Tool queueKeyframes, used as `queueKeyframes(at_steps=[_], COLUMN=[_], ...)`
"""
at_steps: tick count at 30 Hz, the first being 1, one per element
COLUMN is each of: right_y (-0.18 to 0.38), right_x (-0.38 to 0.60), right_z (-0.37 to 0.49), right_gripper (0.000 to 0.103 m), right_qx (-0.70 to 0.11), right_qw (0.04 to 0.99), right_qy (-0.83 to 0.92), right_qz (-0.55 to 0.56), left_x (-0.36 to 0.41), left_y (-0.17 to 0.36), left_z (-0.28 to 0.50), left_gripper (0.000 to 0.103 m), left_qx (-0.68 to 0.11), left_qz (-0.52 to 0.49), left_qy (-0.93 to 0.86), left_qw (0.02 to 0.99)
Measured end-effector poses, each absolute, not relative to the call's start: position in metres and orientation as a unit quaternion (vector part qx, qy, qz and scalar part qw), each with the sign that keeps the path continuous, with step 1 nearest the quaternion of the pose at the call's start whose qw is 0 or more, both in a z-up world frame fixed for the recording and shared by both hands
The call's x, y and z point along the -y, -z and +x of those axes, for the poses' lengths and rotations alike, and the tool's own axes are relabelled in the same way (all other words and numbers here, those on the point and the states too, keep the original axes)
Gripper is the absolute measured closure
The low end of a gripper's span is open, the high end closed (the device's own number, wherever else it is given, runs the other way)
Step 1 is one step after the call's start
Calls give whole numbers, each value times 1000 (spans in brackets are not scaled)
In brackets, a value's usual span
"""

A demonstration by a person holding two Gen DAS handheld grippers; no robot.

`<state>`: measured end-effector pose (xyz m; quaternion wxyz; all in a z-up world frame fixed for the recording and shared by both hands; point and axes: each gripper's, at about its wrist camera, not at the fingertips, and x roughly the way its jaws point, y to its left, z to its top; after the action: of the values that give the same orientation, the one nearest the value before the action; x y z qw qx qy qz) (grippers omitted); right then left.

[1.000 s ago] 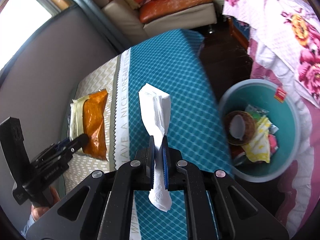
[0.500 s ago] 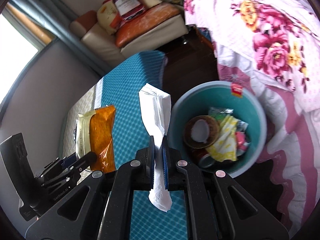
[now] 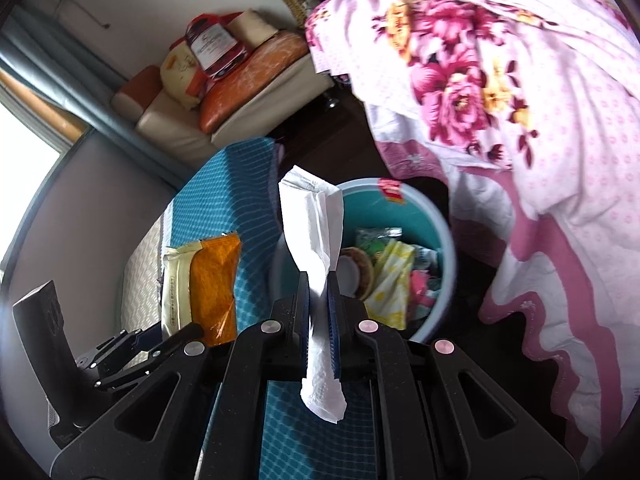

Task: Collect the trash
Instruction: 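Carry the snack packet and tissue over the wastebasket and open both tools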

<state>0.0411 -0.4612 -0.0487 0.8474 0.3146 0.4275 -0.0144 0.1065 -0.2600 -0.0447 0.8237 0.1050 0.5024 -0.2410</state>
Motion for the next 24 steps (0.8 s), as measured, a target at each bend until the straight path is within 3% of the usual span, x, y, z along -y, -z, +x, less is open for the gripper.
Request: queueKeyframes(at_steps=[12, 24], right_y=[56, 63], right_x=[490, 491], right_z=[43, 64], right_gripper=[94, 94], right_qx=[-434, -452], right_qw=[843, 837], right_qy=[34, 43], right_qz=[316, 305], left_x=[314, 320], left_y=[68, 96], left_z=[120, 142], left_gripper=[63, 61], left_qx=[-520, -545], left_qz=[129, 123], left_qy=[270, 272], left_qw=[800, 784])
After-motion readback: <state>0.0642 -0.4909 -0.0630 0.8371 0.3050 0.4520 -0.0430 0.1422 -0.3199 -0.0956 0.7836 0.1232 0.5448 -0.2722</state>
